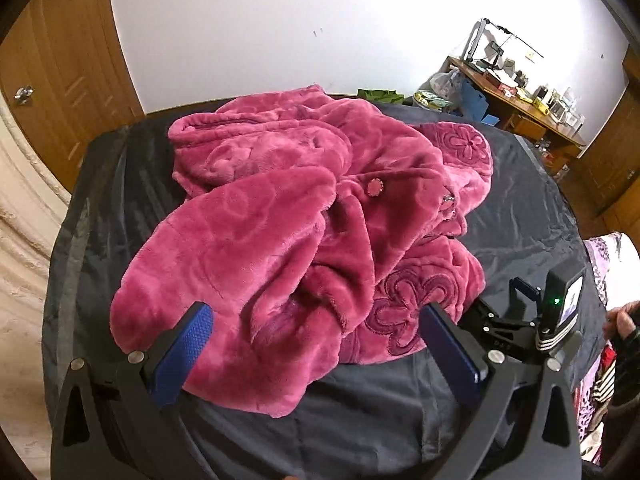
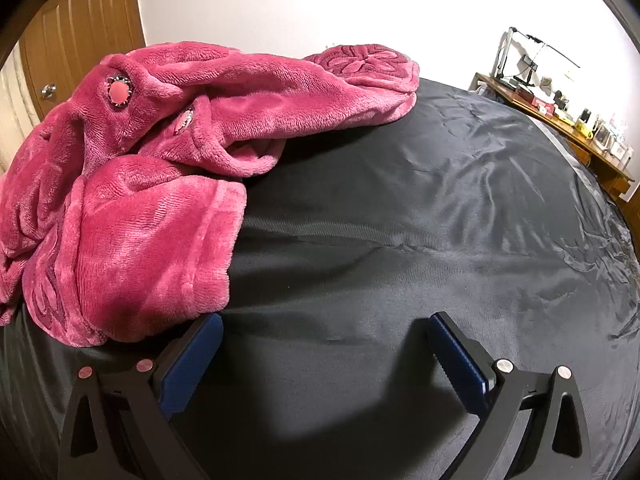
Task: Fold clothes
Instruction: 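Move the left gripper over the crumpled pink fleece robe and lower it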
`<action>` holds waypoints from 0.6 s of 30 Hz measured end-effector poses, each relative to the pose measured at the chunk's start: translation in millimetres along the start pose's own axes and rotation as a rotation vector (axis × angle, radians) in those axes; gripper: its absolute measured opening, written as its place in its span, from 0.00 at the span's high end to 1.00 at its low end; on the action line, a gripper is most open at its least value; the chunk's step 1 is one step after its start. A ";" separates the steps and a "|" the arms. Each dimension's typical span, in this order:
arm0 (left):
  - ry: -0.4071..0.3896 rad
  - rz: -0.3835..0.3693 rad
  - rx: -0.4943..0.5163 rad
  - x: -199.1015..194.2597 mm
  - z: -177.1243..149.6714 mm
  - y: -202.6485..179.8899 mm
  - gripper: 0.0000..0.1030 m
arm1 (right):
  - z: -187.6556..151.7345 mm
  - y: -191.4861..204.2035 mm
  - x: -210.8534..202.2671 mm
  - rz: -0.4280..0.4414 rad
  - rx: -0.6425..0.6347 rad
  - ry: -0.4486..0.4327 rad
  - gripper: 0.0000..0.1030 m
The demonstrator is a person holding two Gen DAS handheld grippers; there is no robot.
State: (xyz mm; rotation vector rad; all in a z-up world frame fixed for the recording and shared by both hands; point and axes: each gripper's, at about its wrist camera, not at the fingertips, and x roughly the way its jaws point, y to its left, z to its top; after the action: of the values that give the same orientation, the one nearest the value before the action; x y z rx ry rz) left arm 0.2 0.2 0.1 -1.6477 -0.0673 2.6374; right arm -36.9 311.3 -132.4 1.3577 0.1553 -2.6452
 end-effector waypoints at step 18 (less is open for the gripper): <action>0.004 0.126 -0.123 12.9 -6.0 13.2 0.00 | 0.9 -1.2 -2.1 -0.002 0.009 0.001 0.00</action>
State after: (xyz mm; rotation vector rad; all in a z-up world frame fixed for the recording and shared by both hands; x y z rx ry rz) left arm 0.0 -12.3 -14.9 -1.7497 -0.1329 2.7735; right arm -36.6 312.6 -130.1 1.3621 0.1449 -2.6507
